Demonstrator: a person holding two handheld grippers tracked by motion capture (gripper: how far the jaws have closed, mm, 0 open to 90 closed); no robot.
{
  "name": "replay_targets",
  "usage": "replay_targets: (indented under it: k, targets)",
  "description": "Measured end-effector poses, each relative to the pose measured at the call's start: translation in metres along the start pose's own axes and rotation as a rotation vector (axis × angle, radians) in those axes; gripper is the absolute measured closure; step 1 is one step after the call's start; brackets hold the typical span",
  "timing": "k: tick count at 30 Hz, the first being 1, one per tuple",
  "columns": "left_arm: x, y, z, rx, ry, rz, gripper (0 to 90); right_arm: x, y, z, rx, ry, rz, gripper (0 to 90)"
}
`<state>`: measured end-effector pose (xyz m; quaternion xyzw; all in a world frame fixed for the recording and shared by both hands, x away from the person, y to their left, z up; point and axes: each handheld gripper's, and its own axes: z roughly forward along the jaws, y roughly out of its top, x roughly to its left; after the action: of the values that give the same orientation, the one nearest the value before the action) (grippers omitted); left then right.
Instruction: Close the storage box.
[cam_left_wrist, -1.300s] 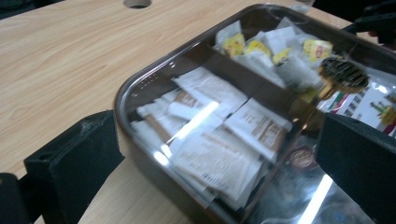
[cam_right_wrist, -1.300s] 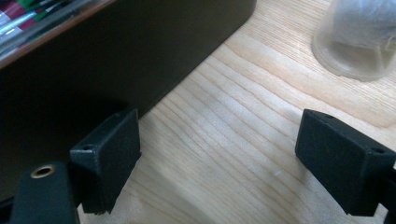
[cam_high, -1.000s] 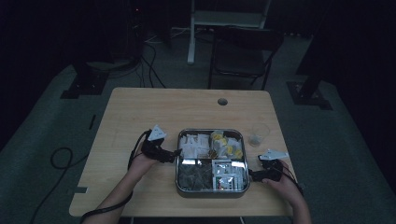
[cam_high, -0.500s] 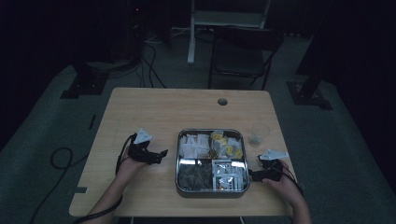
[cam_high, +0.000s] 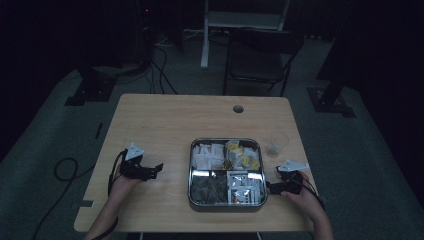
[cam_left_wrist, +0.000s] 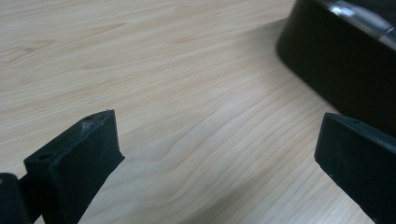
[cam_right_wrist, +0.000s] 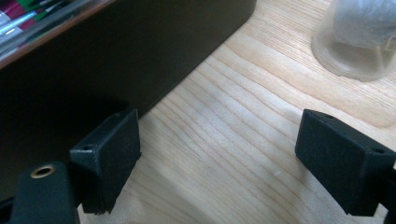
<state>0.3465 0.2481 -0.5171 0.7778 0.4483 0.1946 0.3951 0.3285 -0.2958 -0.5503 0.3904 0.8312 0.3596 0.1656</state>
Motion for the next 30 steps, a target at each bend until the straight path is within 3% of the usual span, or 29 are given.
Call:
replay_targets:
  k: [5, 11, 22, 27, 30]
  targets:
    - [0.01, -0.009, -0.009, -0.015, 0.028, -0.034, 0.8, 0.0, 0.0, 0.0, 0.0, 0.0, 0.0, 13.7]
    - [0.018, -0.022, -0.019, -0.001, 0.075, -0.072, 0.8, 0.0, 0.0, 0.0, -0.001, 0.0, 0.001, 13.7]
    - [0.025, -0.043, -0.036, 0.029, 0.152, -0.109, 0.8, 0.0, 0.0, 0.0, 0.0, 0.0, 0.0, 13.7]
    - [0.026, -0.052, -0.043, 0.03, 0.169, -0.135, 0.8, 0.0, 0.0, 0.0, -0.001, 0.0, 0.001, 13.7]
    - [0.026, -0.057, -0.048, 0.028, 0.21, -0.159, 0.8, 0.0, 0.0, 0.0, 0.0, 0.0, -0.001, 13.7]
